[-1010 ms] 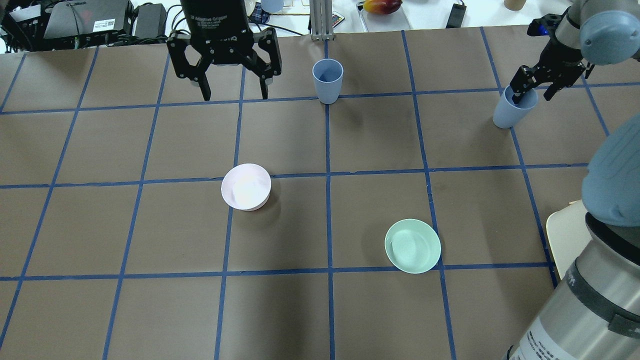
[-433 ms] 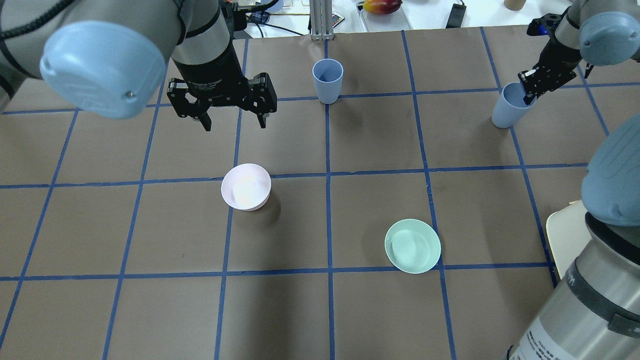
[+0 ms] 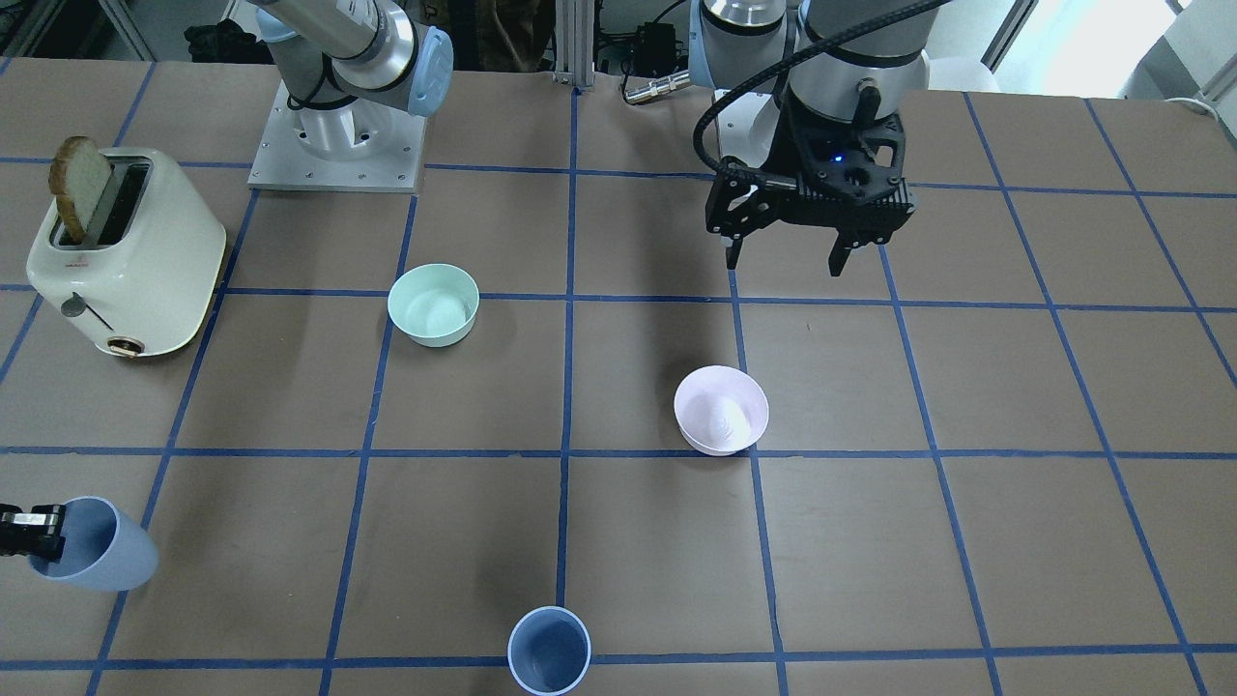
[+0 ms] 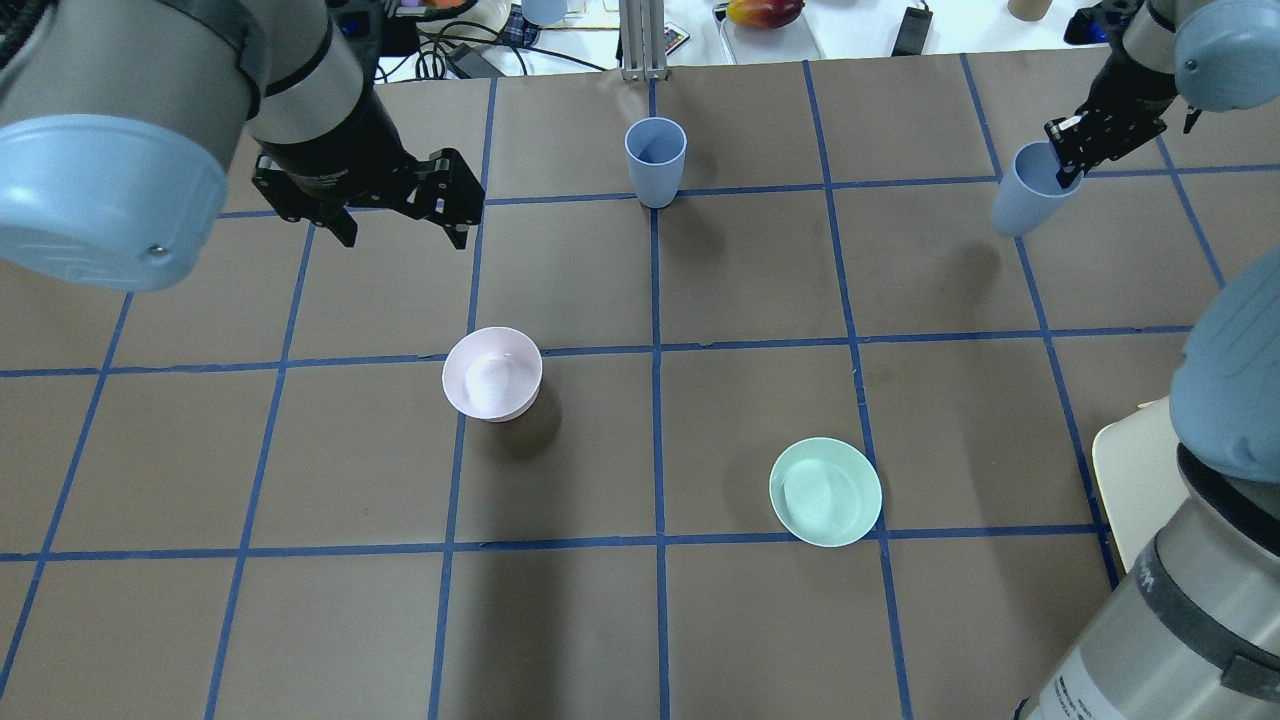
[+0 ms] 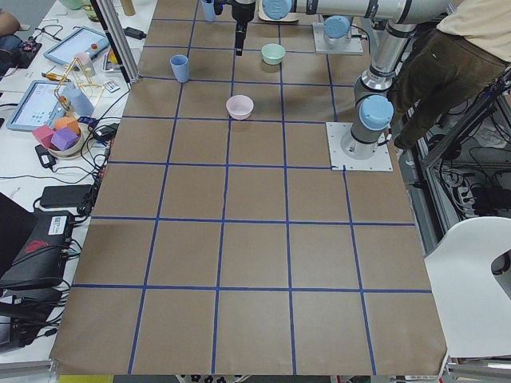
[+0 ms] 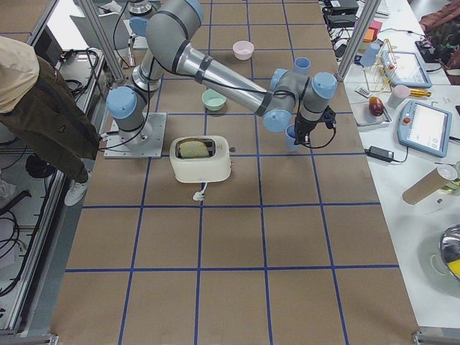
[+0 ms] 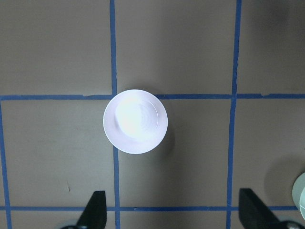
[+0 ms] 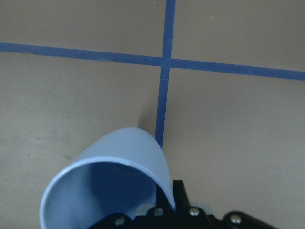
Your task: Stack blue cups with both arms
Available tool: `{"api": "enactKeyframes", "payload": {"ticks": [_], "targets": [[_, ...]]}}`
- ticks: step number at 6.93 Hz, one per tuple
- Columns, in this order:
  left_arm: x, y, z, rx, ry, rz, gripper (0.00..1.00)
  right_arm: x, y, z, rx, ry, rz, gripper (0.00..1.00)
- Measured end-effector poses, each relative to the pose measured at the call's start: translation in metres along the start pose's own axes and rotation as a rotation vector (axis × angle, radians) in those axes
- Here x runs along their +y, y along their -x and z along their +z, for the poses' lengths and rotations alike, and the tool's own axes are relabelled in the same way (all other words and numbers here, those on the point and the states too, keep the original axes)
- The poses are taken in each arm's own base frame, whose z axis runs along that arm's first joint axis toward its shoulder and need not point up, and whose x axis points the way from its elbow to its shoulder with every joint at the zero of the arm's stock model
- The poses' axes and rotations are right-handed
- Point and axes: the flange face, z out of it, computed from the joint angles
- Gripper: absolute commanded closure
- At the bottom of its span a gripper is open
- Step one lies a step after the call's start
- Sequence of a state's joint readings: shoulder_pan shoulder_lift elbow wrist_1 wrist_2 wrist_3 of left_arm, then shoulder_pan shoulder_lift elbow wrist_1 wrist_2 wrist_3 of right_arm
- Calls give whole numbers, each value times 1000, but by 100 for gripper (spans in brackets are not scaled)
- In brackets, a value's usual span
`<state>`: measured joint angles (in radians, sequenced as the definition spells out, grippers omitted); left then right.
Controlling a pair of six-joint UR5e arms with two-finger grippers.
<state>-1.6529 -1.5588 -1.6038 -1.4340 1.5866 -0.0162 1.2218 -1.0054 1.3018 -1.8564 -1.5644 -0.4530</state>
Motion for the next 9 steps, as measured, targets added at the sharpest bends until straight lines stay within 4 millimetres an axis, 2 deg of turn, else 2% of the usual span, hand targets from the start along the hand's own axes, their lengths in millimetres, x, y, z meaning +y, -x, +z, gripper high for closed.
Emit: {"api": "enactKeyframes", "payload": {"ticks": [1, 2, 4, 6, 7, 9], "targets": [[0, 14, -7, 0, -14, -20, 0, -1, 28, -26, 13, -32, 6, 100], [0, 21, -10, 0, -21, -33, 0, -3, 67, -47, 19, -57, 31, 100], [2, 25, -16, -9, -30, -41, 0, -11, 158, -86, 1, -88, 122, 100], [3, 26, -18, -3, -33, -43, 0, -22, 236, -120, -67, -93, 258, 100], [3, 26, -18, 0, -33, -46, 0, -32, 273, -125, -98, -91, 313, 100], [3, 29, -17, 2, -32, -51, 0, -60, 333, -120, -143, -86, 381, 100]]}}
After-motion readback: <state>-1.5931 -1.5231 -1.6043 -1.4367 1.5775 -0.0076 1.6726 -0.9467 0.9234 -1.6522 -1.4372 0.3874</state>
